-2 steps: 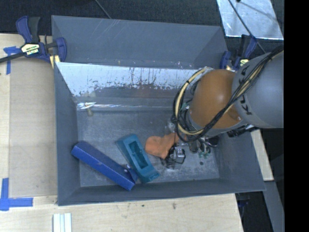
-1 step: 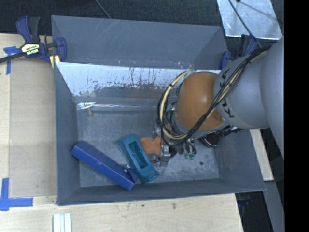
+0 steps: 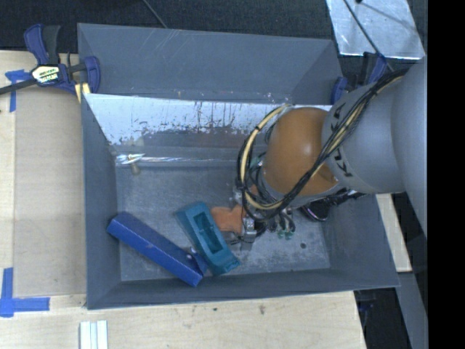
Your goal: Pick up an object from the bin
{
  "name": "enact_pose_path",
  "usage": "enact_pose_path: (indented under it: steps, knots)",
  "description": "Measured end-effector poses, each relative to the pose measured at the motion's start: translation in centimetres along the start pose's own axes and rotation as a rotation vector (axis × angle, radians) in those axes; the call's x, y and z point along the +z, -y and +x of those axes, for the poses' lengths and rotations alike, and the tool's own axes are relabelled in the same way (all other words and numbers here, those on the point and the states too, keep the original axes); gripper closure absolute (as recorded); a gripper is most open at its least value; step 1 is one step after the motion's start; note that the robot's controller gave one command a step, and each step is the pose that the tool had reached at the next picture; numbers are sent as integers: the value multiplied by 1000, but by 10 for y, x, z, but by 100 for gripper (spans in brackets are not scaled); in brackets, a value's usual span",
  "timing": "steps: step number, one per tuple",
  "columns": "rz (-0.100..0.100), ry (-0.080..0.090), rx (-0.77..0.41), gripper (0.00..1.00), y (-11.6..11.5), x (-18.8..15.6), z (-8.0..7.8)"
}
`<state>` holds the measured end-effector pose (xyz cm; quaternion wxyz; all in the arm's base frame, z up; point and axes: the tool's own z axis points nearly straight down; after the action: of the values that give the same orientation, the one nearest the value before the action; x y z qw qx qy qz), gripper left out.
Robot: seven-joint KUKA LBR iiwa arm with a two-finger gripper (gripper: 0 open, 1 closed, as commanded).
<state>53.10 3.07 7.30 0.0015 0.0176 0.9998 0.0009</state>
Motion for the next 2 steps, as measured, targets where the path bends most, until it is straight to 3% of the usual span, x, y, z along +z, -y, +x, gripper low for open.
enact_pose_path:
  steps: [2]
  knots:
    - [0,3,-1,100,0,-1,-1]
